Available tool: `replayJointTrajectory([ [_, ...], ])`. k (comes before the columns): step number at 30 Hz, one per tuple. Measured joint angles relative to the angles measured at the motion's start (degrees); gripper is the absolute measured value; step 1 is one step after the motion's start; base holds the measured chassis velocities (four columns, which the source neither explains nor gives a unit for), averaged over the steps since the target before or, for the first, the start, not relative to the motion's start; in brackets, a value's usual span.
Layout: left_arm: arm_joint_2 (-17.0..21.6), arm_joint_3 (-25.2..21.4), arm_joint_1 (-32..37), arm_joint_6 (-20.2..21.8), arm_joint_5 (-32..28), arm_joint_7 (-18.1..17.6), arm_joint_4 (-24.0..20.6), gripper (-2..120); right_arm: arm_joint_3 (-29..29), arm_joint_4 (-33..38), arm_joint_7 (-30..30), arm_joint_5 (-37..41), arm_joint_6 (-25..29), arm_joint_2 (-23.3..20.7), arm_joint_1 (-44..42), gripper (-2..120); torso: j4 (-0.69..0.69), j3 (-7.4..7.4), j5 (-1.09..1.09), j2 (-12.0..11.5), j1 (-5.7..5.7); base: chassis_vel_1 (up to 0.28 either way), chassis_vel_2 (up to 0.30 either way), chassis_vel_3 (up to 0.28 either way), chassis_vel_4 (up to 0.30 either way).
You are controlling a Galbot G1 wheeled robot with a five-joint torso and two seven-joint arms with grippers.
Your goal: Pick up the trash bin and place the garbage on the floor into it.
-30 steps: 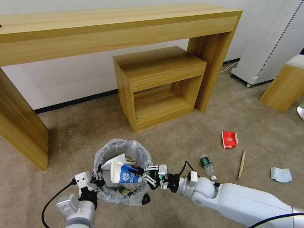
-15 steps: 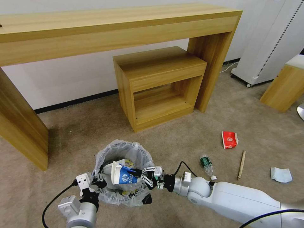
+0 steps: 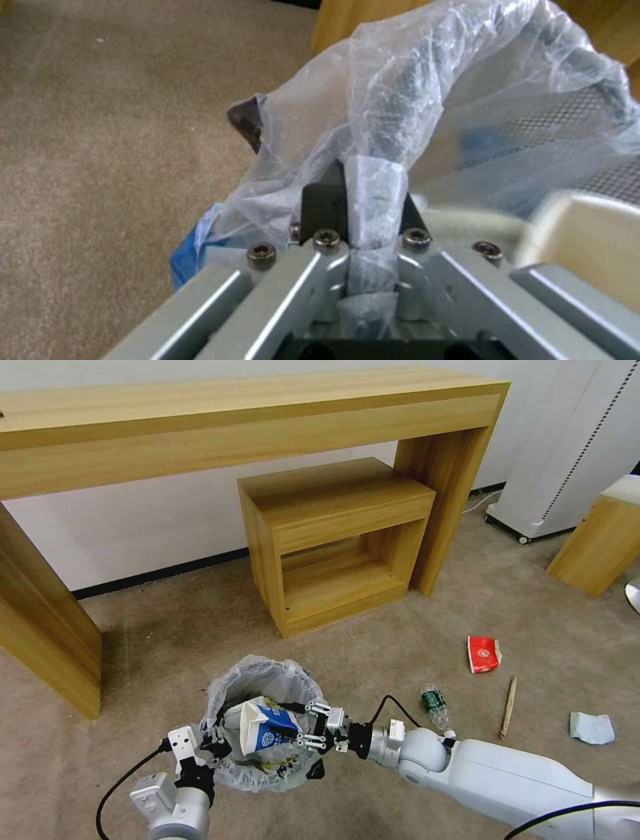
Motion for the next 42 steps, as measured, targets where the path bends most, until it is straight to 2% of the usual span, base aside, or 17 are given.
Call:
replayJointTrajectory([
  [3,0.06,-0.61,-0.53,-0.01,-0.48,0.03,1.16,0,1.44,1.48,0.11,0.19,-0.03,-0.38,-0.32,83,0.0,0.0,0.0,0.0,0.0,0.0,0.0,0.0,0.0],
  [7,0.27,-1.11,-0.63,-0.01,-0.54,-0.09,1.97,0,3.76,3.16,0.87,0.62,-0.27,-0.82,-1.13,97,0.0,0.0,0.0,0.0,0.0,0.0,0.0,0.0,0.0],
  [10,0.32,-1.08,-0.61,-0.01,-0.56,-0.12,2.12,0,5.71,4.1,1.32,0.72,-0.37,-1.19,-2.17,100,0.0,0.0,-0.01,0.0,0.0,0.0,0.0,0.0,0.0],
  [16,0.57,-1.28,-0.58,-0.01,-0.64,-0.2,2.23,0,8.58,4.87,1.66,0.65,-0.44,-1.84,-4.12,100,0.0,0.0,0.0,0.0,0.0,0.0,0.0,0.0,0.0],
  [18,0.93,-1.5,-0.51,-0.01,-0.72,-0.24,2.55,0,12.32,5.37,2.76,0.94,-0.78,-1.94,-5.97,100,0.0,0.0,0.0,0.0,0.0,0.0,0.0,0.0,0.0],
  [20,1.04,-1.55,-0.51,-0.01,-0.78,-0.26,2.63,0,13.52,5.52,3.09,1.11,-0.97,-1.96,-6.52,100,0.0,0.0,-0.01,0.0,0.0,0.0,0.0,0.0,0.0],
  [23,1.59,-1.77,-0.68,-0.01,-1.26,-0.37,2.93,0,19.47,6.45,6.34,1.65,-2.26,-2.28,-9.19,100,0.0,0.0,0.0,0.0,0.0,0.0,0.0,0.0,0.0],
  [24,1.59,-1.77,-0.68,-0.01,-1.26,-0.37,2.93,0,19.47,6.45,6.34,1.65,-2.26,-2.28,-9.19,100,0.0,0.0,0.0,0.0,0.0,0.0,0.0,0.0,0.0],
  [26,1.84,-1.89,-0.84,-0.01,-1.43,-0.41,3.16,0,22.63,6.98,8.86,1.62,-3.01,-2.61,-10.79,100,0.01,0.0,0.0,0.0,0.0,0.0,0.0,0.0,0.0],
  [27,2.1,-1.98,-1.03,-0.02,-1.64,-0.44,3.42,0,26.01,7.33,12.5,0.96,-4.01,-2.91,-12.55,100,0.0,0.0,0.0,0.0,0.0,0.0,0.0,0.0,0.0],
  [30,2.28,-2.03,-1.2,-0.05,-1.83,-0.44,3.63,0,28.82,7.42,15.37,0.37,-4.9,-2.97,-14.11,100,-0.01,0.0,-0.01,0.0,0.0,0.0,0.0,0.0,0.0],
  [31,2.57,-2.1,-1.49,-0.06,-2.12,-0.44,3.86,0,32.6,7.13,18.89,-0.86,-5.87,-2.76,-16.18,100,-0.01,0.0,0.01,0.0,0.0,0.0,0.0,0.0,0.0],
  [32,2.57,-2.1,-1.49,-0.06,-2.12,-0.44,3.86,0,32.6,7.13,18.89,-0.86,-5.87,-2.76,-16.18,100,-0.01,0.0,0.01,0.0,0.0,0.0,0.0,0.0,0.0],
  [34,2.95,-2.29,-1.92,-0.07,-2.4,-0.44,4.26,0,37.2,6.71,22.05,-2.21,-7.01,-2.37,-19.1,100,0.01,0.0,0.0,0.0,0.0,0.0,0.0,0.0,0.0],
  [36,3.03,-2.35,-1.99,-0.07,-2.52,-0.44,4.34,0,38.16,6.65,22.55,-2.41,-7.21,-2.29,-19.76,100,0.0,0.0,0.0,0.0,0.0,0.0,0.0,0.0,0.0],
  [38,3.37,-2.45,-2.2,-0.07,-2.98,-0.44,4.5,0,41.88,6.56,25.11,-3.57,-8.19,-1.84,-22.47,100,0.0,0.0,0.0,0.0,0.0,0.0,0.0,0.0,0.0],
  [42,3.74,-2.66,-2.28,-0.07,-3.53,-0.44,4.54,0,45.01,6.27,28.26,-5.32,-9.48,-1.31,-24.4,100,0.0,0.0,0.0,0.0,0.0,0.0,0.0,0.0,0.0],
])
